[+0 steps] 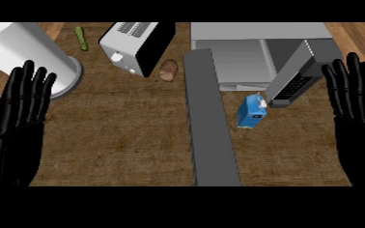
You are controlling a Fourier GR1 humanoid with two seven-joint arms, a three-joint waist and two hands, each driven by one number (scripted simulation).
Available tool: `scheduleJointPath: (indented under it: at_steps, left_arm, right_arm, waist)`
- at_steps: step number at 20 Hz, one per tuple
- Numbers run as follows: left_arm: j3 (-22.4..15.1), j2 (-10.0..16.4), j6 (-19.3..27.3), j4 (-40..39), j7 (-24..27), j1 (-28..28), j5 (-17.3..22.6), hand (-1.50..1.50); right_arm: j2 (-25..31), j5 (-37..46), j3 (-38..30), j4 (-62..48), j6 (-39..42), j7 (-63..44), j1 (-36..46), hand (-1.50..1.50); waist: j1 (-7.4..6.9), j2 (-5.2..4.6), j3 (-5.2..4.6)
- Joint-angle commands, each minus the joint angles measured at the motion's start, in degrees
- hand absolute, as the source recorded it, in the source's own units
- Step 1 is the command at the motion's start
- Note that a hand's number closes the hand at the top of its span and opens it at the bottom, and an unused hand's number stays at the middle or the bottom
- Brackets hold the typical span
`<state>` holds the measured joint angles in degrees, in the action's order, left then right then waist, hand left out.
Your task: Pick up the milk, place it into the microwave and close the microwave
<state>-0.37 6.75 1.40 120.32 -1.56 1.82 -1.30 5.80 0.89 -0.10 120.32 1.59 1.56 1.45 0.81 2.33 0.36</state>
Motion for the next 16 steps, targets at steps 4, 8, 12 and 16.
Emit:
scheduleJointPath:
  at_steps: [4, 8, 12, 16]
  left_arm:
    - [-2.2, -2.9, 1.6, -1.5, 0.0, -2.5, -1.5, -1.50]
    - [-4.7, -6.5, 5.6, -3.3, 0.6, 3.1, 9.1, -1.50]
    - [-6.5, -6.7, 5.7, -2.1, 2.8, 7.3, 10.7, -1.50]
    - [-7.9, -6.7, 1.2, -2.6, 10.3, 16.4, 11.5, -1.50]
  right_arm:
    - [-4.7, 10.3, 3.3, 1.0, -9.3, -6.9, 3.0, -1.50]
    - [-5.7, 10.6, 7.1, 2.0, -11.5, -14.9, -0.5, -1.50]
    - [-5.7, 12.7, 11.3, 2.7, -14.3, -16.1, -2.3, -1.50]
    - [-5.8, 13.5, 13.3, -2.3, -18.1, -10.1, -4.9, -1.50]
  waist:
    - [-0.73, -2.32, -0.40]
    - [-0.79, -2.22, -0.51]
    - [-0.88, -2.23, -0.39]
    - [-1.08, -2.27, -0.37]
